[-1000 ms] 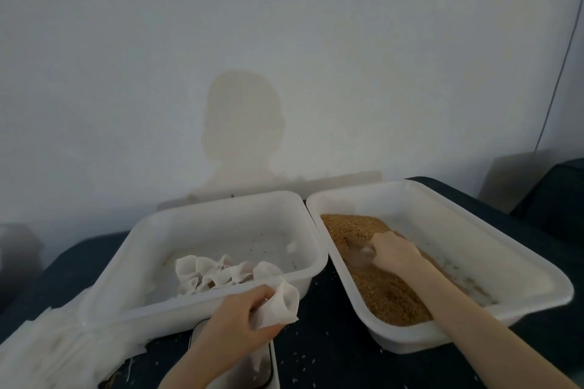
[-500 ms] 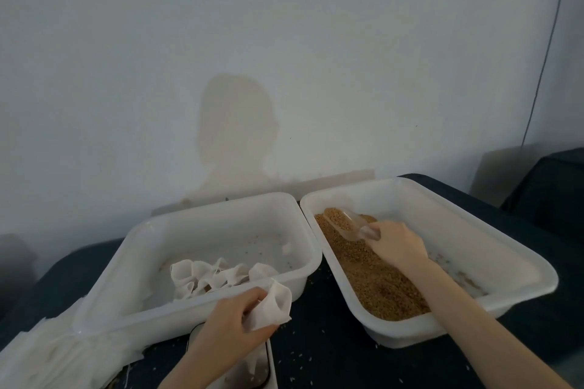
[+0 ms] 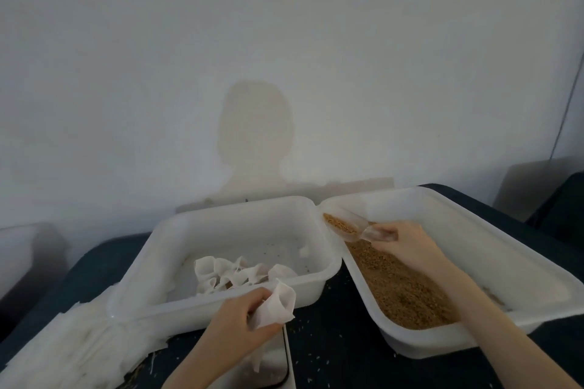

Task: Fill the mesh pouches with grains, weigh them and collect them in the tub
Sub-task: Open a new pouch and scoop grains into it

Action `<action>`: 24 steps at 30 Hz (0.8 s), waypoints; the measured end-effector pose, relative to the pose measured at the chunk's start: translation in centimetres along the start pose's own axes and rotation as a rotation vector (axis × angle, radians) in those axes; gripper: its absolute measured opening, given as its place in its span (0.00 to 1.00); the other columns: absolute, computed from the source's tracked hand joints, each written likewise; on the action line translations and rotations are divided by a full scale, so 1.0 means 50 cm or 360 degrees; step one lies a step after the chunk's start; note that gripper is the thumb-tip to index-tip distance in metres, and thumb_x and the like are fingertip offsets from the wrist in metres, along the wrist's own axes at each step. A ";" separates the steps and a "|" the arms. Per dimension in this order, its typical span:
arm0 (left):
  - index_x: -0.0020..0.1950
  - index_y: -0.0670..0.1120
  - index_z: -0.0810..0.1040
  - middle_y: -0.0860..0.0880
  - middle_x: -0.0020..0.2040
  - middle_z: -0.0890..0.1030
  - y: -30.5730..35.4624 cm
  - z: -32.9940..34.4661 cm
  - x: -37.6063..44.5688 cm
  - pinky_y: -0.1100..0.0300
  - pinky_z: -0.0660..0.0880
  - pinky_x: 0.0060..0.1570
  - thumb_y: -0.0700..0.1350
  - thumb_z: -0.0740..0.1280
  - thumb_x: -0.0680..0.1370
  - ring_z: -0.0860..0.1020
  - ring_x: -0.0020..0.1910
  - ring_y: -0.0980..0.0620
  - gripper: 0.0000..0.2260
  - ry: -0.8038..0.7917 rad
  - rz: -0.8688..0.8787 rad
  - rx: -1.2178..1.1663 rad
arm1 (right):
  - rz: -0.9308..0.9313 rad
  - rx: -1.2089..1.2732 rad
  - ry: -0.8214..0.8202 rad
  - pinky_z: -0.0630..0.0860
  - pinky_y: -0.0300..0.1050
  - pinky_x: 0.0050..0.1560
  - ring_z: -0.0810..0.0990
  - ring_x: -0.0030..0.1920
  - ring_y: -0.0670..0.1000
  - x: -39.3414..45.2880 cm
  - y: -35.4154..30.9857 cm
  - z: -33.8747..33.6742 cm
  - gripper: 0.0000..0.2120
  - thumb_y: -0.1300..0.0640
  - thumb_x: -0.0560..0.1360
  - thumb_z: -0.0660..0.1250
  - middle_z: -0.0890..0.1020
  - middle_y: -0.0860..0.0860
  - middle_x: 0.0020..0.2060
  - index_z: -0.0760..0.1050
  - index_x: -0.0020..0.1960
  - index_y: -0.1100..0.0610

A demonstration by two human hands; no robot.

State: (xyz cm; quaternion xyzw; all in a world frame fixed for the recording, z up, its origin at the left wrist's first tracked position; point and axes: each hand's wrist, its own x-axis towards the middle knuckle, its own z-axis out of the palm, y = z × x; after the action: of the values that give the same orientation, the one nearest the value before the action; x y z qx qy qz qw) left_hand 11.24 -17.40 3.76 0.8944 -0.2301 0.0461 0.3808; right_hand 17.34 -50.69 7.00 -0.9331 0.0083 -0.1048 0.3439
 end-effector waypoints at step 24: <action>0.60 0.60 0.70 0.63 0.51 0.78 -0.059 -0.086 -0.036 0.63 0.75 0.50 0.66 0.65 0.66 0.76 0.49 0.64 0.24 0.0081 -0.0273 0.0483 | -0.0531 0.0123 -0.1129 0.73 0.64 0.60 0.81 0.55 0.60 -0.042 -0.184 0.006 0.17 0.57 0.70 0.72 0.84 0.48 0.52 0.81 0.58 0.48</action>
State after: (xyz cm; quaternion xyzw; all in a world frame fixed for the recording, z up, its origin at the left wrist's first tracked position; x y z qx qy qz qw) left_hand 11.35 -11.92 4.38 0.9565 -0.1338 0.0702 0.2497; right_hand 14.84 -43.29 12.29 -0.8863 -0.2667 0.1694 0.3385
